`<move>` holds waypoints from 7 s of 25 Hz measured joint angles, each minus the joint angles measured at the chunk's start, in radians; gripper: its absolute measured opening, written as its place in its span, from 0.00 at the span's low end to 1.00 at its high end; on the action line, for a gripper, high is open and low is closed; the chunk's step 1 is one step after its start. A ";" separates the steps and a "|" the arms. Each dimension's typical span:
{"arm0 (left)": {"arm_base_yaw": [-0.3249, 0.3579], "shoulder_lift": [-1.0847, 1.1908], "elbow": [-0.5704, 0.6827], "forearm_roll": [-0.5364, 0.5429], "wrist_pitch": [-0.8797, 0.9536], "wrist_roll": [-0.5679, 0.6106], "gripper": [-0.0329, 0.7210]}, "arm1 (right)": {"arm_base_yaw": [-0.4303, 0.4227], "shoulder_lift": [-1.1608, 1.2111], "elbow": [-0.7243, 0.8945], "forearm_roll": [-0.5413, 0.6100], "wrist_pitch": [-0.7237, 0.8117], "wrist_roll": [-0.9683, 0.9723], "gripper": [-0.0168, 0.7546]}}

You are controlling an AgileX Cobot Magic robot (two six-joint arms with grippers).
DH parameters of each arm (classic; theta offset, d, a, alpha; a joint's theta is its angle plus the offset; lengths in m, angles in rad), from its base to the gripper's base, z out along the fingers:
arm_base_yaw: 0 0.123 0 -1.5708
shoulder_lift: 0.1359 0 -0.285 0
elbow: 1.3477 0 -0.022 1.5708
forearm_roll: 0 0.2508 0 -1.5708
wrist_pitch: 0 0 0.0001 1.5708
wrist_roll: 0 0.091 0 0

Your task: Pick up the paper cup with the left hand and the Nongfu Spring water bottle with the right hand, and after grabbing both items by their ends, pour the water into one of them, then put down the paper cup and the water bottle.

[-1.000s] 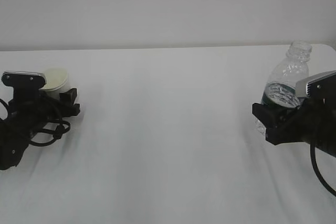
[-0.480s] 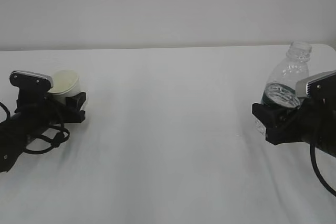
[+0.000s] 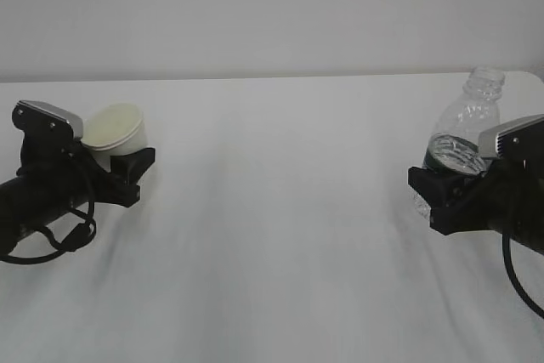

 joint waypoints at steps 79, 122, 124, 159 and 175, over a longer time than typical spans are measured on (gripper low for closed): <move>-0.359 -0.037 -0.128 0.564 0.128 -0.265 0.63 | 0.140 0.000 -0.194 -0.368 0.262 0.111 0.60; -0.401 -0.037 -0.136 0.619 0.098 -0.265 0.63 | 0.154 0.000 -0.240 -0.227 0.303 -0.493 0.60; -0.401 -0.037 -0.136 0.619 0.098 -0.265 0.63 | 0.154 0.000 -0.240 -0.225 0.303 -0.508 0.60; -0.432 -0.037 -0.147 0.565 0.106 -0.250 0.63 | 0.154 0.000 -0.240 -0.128 0.159 -0.984 0.60; -0.432 -0.037 -0.147 0.568 0.099 -0.250 0.63 | 0.154 0.000 -0.240 -0.093 0.109 -1.107 0.60</move>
